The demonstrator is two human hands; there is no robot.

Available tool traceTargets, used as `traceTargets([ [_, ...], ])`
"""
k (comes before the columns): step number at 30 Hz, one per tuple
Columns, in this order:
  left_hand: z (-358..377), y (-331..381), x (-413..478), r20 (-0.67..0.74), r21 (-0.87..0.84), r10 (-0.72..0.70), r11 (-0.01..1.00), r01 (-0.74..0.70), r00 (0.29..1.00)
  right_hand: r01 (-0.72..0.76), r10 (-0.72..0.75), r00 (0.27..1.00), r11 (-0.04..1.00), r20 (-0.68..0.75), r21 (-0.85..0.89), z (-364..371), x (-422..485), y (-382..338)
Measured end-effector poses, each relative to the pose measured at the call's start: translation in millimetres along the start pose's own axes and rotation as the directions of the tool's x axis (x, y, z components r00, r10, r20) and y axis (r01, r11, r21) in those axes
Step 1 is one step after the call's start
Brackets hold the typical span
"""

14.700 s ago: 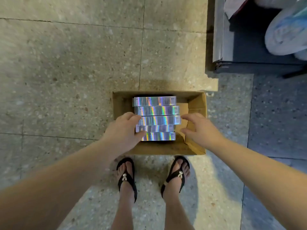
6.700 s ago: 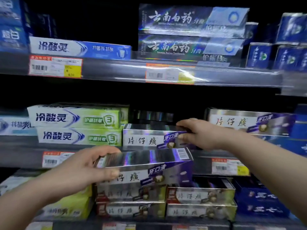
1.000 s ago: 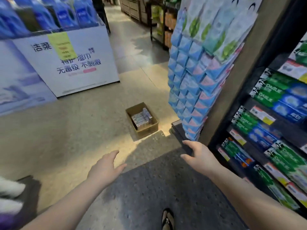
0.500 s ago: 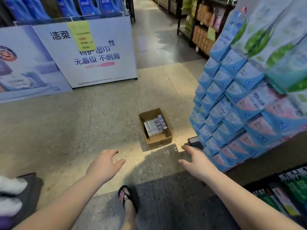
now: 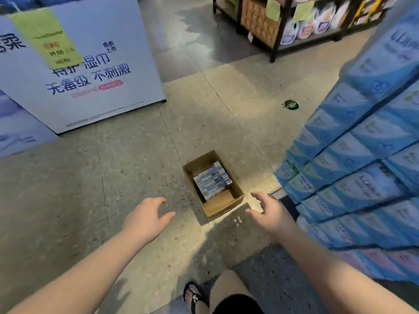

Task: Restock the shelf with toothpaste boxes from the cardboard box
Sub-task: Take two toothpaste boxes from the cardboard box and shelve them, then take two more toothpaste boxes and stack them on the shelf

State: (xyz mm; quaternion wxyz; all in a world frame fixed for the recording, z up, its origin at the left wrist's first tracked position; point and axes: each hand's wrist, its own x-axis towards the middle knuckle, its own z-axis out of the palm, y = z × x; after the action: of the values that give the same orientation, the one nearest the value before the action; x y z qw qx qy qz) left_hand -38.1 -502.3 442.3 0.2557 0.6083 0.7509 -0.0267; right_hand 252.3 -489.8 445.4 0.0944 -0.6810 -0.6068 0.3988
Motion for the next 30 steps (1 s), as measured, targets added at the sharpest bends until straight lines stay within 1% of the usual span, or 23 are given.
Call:
traceTargets([
  [4, -8.2, 22.2, 69.6, 0.072, 0.003, 0.057, 0.998, -0.057, 0.996, -0.08, 0.082, 0.996, 0.996, -0.044, 0.04, -0.9, 60.4, -4.6],
  [8, -10.0, 41.6, 141.3, 0.159, -0.024, 0.114, 0.993, -0.111, 0.981, -0.083, 0.09, 0.99, 0.994, -0.11, 0.064, 1.5, 131.3, -6.1],
  [10, -9.7, 49.2, 178.2, 0.169, -0.05, 0.131, 0.991, -0.124, 0.977, -0.109, 0.111, 0.99, 0.994, -0.083, 0.021, 3.6, 166.9, -2.4],
  [12, -7.2, 54.8, 215.2, 0.19, -0.022, 0.15, 0.989, -0.149, 0.97, -0.124, 0.124, 0.991, 0.992, -0.055, 0.004, 4.8, 199.7, 2.0],
  [14, -4.4, 63.7, 249.8, 0.256, 0.001, 0.131, 0.991, -0.136, 0.958, -0.129, 0.129, 0.991, 0.992, -0.034, -0.004, 5.7, 232.5, 5.4],
  [17, 8.3, 76.8, 298.9, 0.266, 0.012, 0.119, 0.992, -0.127, 0.957, -0.134, 0.134, 0.991, 0.991, -0.006, -0.027, 12.5, 279.6, 13.1],
  [22, 42.8, 83.8, 370.7, 0.273, -0.008, 0.204, 0.978, -0.21, 0.94, -0.177, 0.177, 0.984, 0.984, 0.031, -0.013, 41.3, 344.6, 36.1],
  [24, 67.5, 80.6, 405.0, 0.298, 0.006, 0.224, 0.972, -0.236, 0.928, -0.193, 0.193, 0.981, 0.981, 0.022, -0.008, 63.3, 369.5, 54.2],
  [28, 124.4, 63.4, 463.2, 0.303, 0.046, 0.286, 0.948, -0.313, 0.909, -0.26, 0.26, 0.965, 0.966, 0.01, -0.002, 112.6, 409.7, 90.6],
  [30, 152.4, 49.9, 489.2, 0.334, 0.053, 0.324, 0.931, -0.36, 0.885, -0.297, 0.297, 0.955, 0.955, 0.002, 0.024, 140.4, 426.5, 107.9],
])
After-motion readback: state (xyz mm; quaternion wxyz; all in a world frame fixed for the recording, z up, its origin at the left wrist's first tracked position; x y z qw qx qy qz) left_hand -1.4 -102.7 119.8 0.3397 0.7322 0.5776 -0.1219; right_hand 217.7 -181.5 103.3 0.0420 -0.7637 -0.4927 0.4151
